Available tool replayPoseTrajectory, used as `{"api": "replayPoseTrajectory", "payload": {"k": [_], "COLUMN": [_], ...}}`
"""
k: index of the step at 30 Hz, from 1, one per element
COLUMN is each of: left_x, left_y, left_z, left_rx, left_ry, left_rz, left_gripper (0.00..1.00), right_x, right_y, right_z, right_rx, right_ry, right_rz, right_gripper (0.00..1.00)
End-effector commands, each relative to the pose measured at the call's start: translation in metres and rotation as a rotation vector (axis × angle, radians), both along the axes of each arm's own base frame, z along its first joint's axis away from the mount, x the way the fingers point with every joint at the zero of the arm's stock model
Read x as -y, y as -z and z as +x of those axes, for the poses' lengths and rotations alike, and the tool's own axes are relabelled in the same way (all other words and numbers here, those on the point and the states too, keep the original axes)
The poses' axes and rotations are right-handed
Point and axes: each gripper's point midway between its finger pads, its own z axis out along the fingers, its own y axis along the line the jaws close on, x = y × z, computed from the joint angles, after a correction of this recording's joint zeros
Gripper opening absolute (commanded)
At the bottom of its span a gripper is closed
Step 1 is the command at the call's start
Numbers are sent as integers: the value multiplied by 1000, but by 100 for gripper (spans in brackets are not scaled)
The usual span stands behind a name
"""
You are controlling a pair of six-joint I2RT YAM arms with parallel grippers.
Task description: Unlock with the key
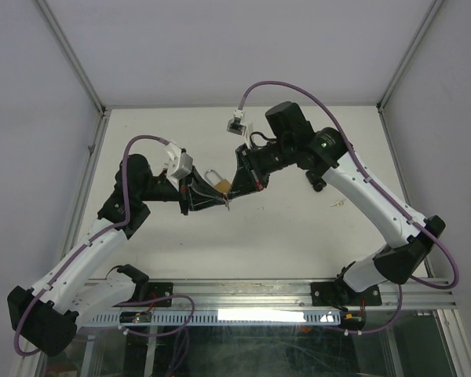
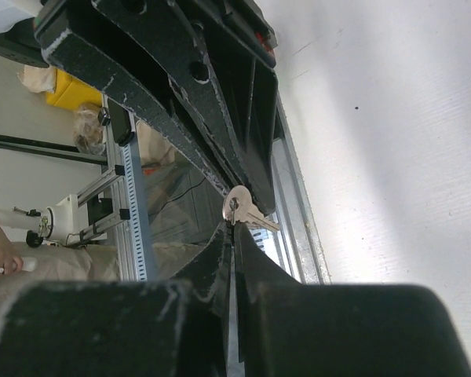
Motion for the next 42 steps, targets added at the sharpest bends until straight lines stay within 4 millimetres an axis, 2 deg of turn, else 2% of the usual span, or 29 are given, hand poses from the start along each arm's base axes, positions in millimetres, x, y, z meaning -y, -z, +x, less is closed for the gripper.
{"api": "replayPoseTrajectory", "payload": {"k": [1, 7, 16, 23, 25, 29, 32, 36, 39, 42], "left_x": [2, 2, 3, 3, 4, 5, 4, 2, 0, 1], "left_y": [-25, -23, -28, -26, -27, -27, -25, -21, -30, -38], "left_z": [-6, -11, -14, -16, -15, -14, -15, -9, 2, -2], "left_rx": [54, 58, 126, 169, 173, 189, 211, 336, 432, 450], "left_ry": [19, 39, 49, 53, 47, 47, 50, 22, -45, -29], "left_rz": [-85, -102, -149, -168, -172, -176, -170, -141, -149, -162], "left_gripper": [8, 21, 17, 25, 26, 20, 22, 22, 20, 20], "right_x": [1, 1, 1, 0, 0, 1, 2, 4, 4, 3], "right_y": [-17, -21, -32, -41, -44, -48, -51, -54, -54, -54], "right_z": [-4, -5, -13, -18, -18, -20, -22, -27, -26, -26], "right_rx": [46, 53, 45, 33, 33, 31, 27, 18, 17, 18], "right_ry": [-2, -8, -43, -63, -67, -74, -85, -99, -98, -97], "right_rz": [53, 72, 117, 159, 169, 181, 191, 198, 199, 200], "right_gripper": [0, 0, 0, 0, 0, 0, 0, 0, 0, 0]}}
